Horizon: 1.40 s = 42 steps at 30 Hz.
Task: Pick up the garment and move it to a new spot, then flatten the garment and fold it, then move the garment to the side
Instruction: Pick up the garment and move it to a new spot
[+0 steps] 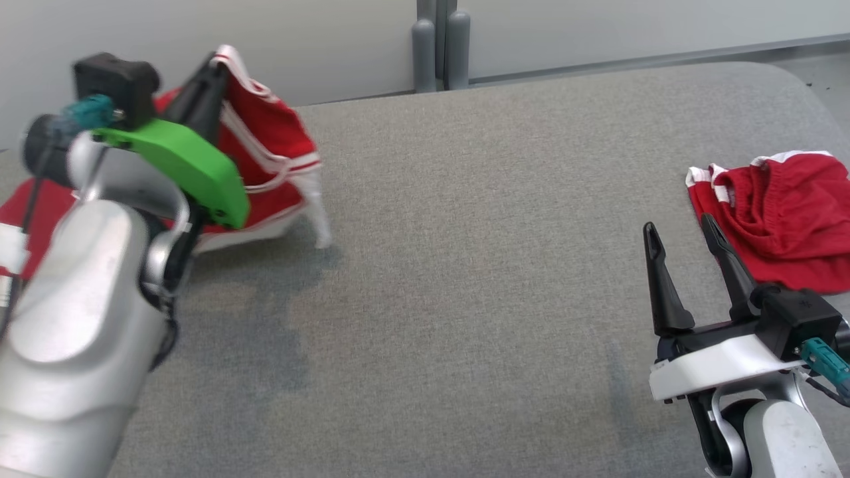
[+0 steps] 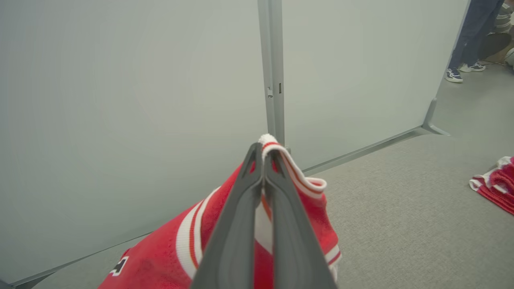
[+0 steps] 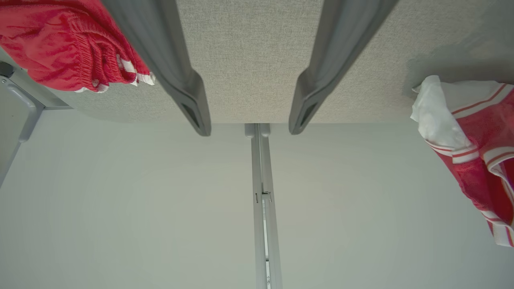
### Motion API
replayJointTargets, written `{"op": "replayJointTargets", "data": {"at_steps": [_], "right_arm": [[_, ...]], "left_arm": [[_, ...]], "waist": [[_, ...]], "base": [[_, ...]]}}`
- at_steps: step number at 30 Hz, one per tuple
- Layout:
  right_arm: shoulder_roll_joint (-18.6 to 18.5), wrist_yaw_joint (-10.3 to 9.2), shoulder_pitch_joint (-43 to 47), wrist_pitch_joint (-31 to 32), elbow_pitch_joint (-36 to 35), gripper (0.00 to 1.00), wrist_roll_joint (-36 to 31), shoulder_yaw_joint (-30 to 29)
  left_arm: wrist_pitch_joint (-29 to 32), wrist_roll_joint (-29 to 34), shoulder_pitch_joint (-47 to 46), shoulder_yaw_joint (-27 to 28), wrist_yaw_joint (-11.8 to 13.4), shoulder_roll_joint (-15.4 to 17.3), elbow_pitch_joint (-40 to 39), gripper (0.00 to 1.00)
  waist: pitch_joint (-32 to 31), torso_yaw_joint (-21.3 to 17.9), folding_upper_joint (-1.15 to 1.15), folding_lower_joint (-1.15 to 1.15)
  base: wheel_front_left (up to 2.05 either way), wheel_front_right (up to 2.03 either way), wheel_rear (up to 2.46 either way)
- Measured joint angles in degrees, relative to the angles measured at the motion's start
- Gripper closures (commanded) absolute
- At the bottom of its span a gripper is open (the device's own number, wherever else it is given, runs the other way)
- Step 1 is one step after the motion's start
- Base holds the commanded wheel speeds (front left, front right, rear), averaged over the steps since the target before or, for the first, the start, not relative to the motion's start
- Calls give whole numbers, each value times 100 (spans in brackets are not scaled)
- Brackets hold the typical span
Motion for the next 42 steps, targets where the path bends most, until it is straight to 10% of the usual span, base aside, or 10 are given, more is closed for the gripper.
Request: {"op": "replayJointTargets", "data": {"at_steps": [12, 23, 25, 26, 27, 42], "right_arm": [[-2, 0, 21, -26, -2, 0, 159, 84], [-2, 0, -211, -152, 270, 0, 287, 375], [-4, 0, -235, -180, 323, 0, 309, 393], [-4, 0, -249, -192, 348, 0, 312, 394], [-5, 0, -265, -205, 366, 0, 312, 394], [-2, 0, -210, -112, 424, 0, 204, 235]], "left_arm": [[-407, -194, 360, -960, 87, -1962, 46, 100], [-1037, -671, 307, -1806, 209, -2216, 1247, 100], [-1134, -878, 292, -1986, 292, -2224, 1448, 51], [-1205, -928, 276, -2072, 311, -2225, 1544, 51], [-1277, -995, 255, -2135, 358, -2225, 1616, 0], [-1852, -1848, -100, -3065, 303, -2221, 2073, 0]], "waist": [[-274, -539, 0, 0], [40, -1269, 0, 0], [100, -1378, 0, 0], [130, -1425, 0, 0], [160, -1464, 0, 0], [55, -1122, 0, 0]], "base": [[0, 0, 0], [0, 0, 0], [0, 0, 0], [0, 0, 0], [0, 0, 0], [0, 0, 0]]}}
